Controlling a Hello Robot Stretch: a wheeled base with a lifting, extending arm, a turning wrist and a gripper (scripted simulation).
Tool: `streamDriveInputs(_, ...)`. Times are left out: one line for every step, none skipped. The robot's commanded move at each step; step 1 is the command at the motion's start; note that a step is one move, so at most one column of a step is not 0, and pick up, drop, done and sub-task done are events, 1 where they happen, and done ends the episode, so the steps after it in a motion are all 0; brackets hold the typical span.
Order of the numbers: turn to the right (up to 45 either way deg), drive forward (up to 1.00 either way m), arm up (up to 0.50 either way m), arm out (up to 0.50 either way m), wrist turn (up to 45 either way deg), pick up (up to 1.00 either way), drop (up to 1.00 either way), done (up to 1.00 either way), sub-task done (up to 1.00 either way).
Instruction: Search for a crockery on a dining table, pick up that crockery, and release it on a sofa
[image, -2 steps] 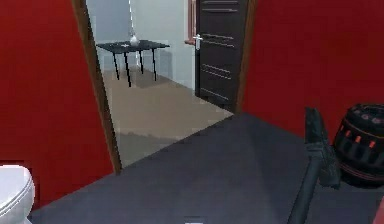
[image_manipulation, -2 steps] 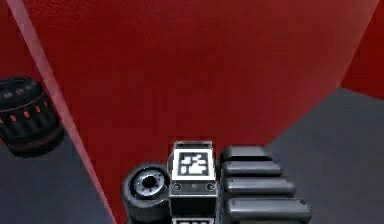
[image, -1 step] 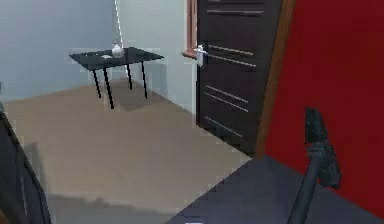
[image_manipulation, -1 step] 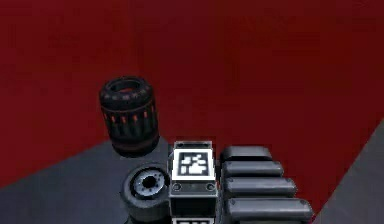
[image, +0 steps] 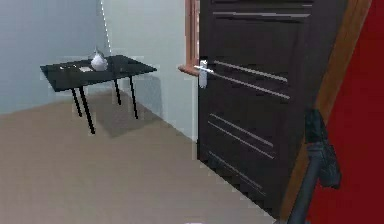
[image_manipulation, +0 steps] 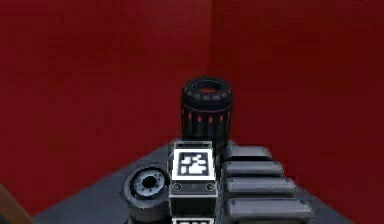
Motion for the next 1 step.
streamDriveInputs(-36.0, 0.00, 0.00, 0.00, 0.0, 0.00, 0.00, 0.00, 0.00)
